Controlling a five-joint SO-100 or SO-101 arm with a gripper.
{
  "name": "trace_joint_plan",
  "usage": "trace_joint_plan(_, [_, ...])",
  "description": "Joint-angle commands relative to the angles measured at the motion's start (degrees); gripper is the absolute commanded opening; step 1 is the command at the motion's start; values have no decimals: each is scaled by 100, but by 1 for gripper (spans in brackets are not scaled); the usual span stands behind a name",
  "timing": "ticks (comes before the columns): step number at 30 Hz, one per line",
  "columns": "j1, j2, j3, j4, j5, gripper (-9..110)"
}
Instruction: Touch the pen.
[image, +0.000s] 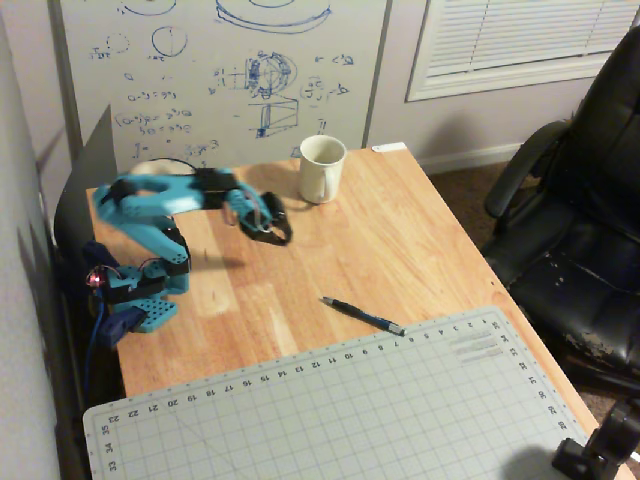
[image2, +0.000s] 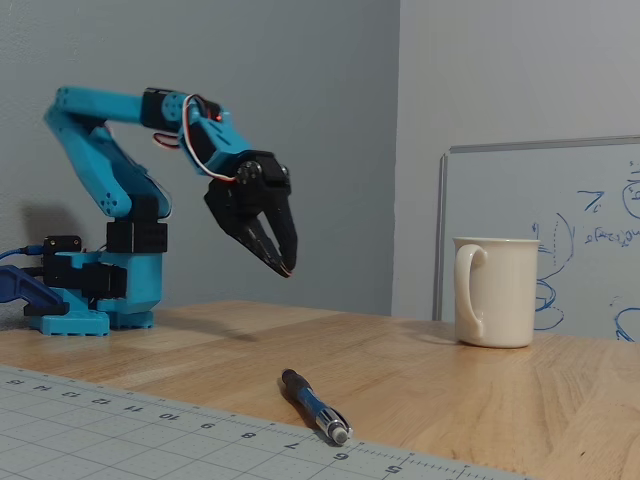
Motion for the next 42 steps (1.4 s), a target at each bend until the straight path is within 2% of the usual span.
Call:
trace_joint_plan(1, [439,-1345,-1529,-123,-53,1])
trace_joint_plan(12, [1380,-3691,-4034,-123,-62,1])
trace_joint_plan(20, [1749,-4922,-5133,-123,-62,1])
trace_joint_plan(30, [1890,-5757,-5941,-167,-53,1])
trace_joint_plan(42, [2355,-5880,-5985,-149,-62,1])
